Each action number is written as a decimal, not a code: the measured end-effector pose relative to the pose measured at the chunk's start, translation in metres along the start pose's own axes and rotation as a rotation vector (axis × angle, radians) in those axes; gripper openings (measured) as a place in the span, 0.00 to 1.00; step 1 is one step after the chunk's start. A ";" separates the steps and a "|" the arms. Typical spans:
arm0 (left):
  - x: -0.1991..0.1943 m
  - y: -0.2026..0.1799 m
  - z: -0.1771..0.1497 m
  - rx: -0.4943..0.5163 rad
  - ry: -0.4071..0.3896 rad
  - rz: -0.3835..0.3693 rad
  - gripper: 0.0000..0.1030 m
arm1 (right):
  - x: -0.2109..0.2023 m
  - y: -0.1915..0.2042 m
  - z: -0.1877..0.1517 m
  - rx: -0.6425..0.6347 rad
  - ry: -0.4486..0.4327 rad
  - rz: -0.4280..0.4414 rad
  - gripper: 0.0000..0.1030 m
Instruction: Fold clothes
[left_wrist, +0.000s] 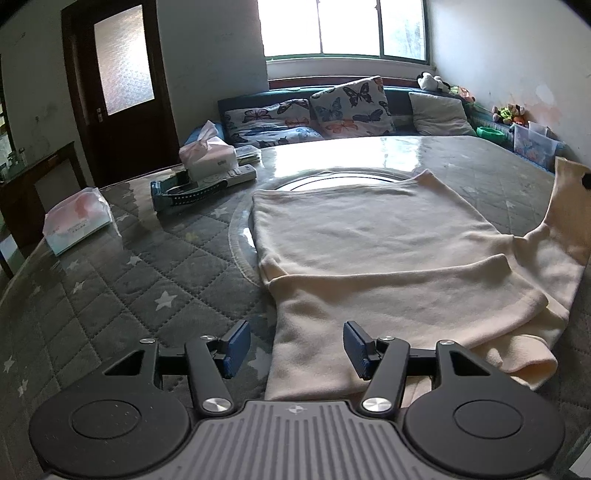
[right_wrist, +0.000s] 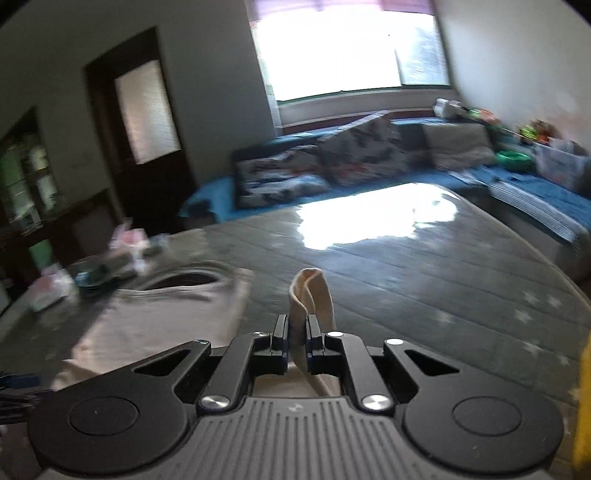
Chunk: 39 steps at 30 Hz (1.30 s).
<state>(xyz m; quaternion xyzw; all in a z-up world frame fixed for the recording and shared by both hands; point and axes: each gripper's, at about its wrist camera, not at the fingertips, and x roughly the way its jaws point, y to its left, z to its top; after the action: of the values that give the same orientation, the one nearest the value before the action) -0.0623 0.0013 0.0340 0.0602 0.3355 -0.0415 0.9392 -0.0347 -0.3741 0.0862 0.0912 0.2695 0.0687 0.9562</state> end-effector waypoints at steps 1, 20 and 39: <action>-0.001 0.002 -0.001 -0.006 -0.003 0.001 0.57 | -0.002 0.008 0.002 -0.012 -0.003 0.023 0.07; -0.013 0.038 -0.020 -0.116 -0.026 0.018 0.58 | 0.015 0.186 0.015 -0.231 0.049 0.391 0.07; -0.018 0.023 -0.013 -0.071 -0.062 -0.049 0.54 | 0.039 0.197 -0.013 -0.297 0.141 0.406 0.12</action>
<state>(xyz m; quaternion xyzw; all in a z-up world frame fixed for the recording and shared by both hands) -0.0815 0.0263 0.0369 0.0175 0.3090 -0.0545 0.9493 -0.0250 -0.1732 0.0978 -0.0030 0.2986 0.3040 0.9046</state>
